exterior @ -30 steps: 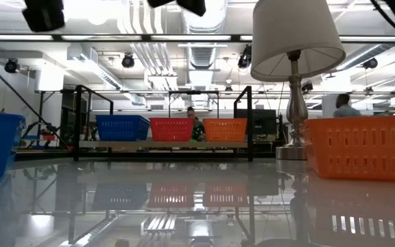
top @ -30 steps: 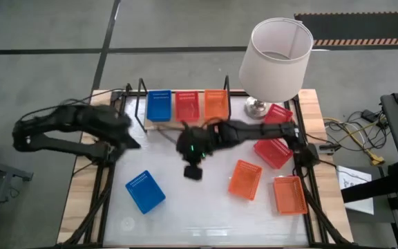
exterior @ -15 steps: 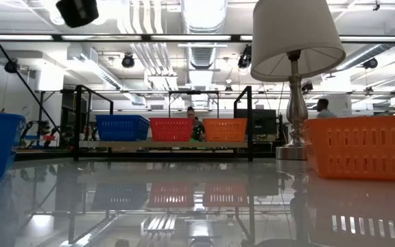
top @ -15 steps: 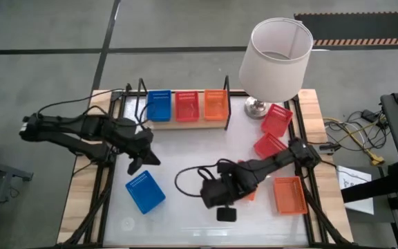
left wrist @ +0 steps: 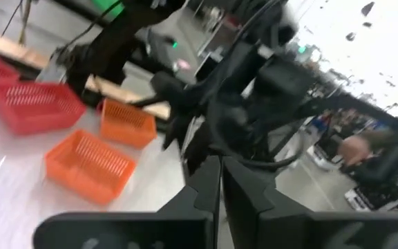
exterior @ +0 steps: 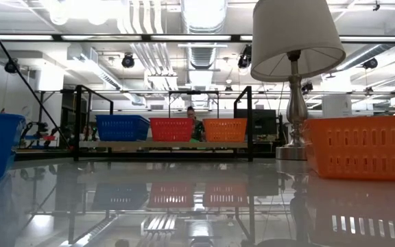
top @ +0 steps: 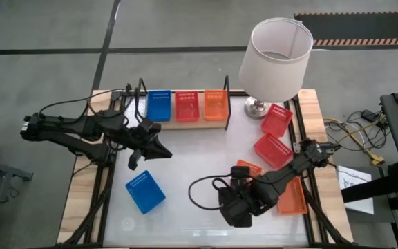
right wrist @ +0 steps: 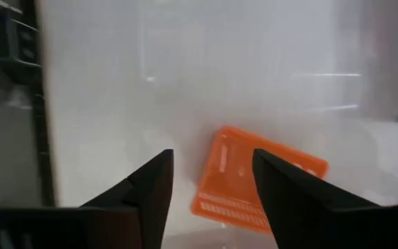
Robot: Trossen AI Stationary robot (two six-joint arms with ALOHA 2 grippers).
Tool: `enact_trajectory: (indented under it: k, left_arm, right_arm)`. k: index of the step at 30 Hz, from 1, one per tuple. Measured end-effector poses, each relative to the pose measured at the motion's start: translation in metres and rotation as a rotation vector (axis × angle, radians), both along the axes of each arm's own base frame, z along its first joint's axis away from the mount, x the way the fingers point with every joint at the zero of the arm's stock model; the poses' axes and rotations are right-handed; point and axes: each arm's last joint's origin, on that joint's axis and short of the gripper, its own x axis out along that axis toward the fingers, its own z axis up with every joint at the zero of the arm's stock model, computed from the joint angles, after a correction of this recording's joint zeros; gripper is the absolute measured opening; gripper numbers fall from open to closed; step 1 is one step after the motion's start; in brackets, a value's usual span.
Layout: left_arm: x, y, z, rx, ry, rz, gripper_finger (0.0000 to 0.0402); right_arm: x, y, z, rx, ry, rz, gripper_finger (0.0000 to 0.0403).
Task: Stack baskets on shelf by color
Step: Stack the left orange basket on top of the orange basket on the shelf
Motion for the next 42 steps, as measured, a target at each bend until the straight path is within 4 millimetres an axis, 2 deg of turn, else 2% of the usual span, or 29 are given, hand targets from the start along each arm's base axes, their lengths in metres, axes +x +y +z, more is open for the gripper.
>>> enact_trajectory:
  k: [4, 11, 17, 23, 26, 30, 36, 39, 42]
  left_arm:
    - [0.000, -0.001, 0.009, -0.012, -0.090, -0.004, 0.0000]
    - [0.000, -0.001, 0.017, -0.023, -0.174, 0.004, 0.0000]
    - [0.000, 0.000, 0.018, -0.023, -0.175, 0.042, 0.0000]
    - [0.000, 0.001, 0.018, -0.015, -0.178, 0.048, 0.0000]
    - [0.000, 0.001, 0.018, 0.002, -0.184, 0.056, 0.0000]
    - [0.000, 0.002, 0.018, 0.011, -0.187, 0.085, 0.0000]
    - [0.000, 0.003, 0.018, 0.036, -0.194, 0.135, 0.0000]
    - [0.001, 0.004, 0.018, 0.037, -0.197, 0.153, 0.0000]
    - [0.000, 0.004, 0.019, 0.042, -0.204, 0.154, 0.0000]
  right_arm:
    - [-0.014, 0.003, -0.017, -0.011, -0.017, -0.014, 0.0200]
    - [-0.024, 0.003, -0.074, 0.023, -0.048, -0.042, 0.0201]
    - [-0.026, -0.009, -0.118, 0.042, -0.010, -0.090, 0.0201]
    - [-0.031, -0.020, -0.149, 0.041, 0.034, -0.151, 0.0200]
    - [-0.032, -0.027, -0.160, 0.036, 0.041, -0.171, 0.0186]
    - [-0.030, -0.033, -0.167, 0.055, 0.040, -0.172, 0.0136]
    - [-0.025, -0.034, -0.164, 0.086, 0.032, -0.141, 0.0022]
    - [-0.021, -0.032, -0.154, 0.108, 0.035, -0.114, 0.0013]
    - [-0.015, -0.029, -0.132, 0.109, 0.044, -0.038, 0.0010]
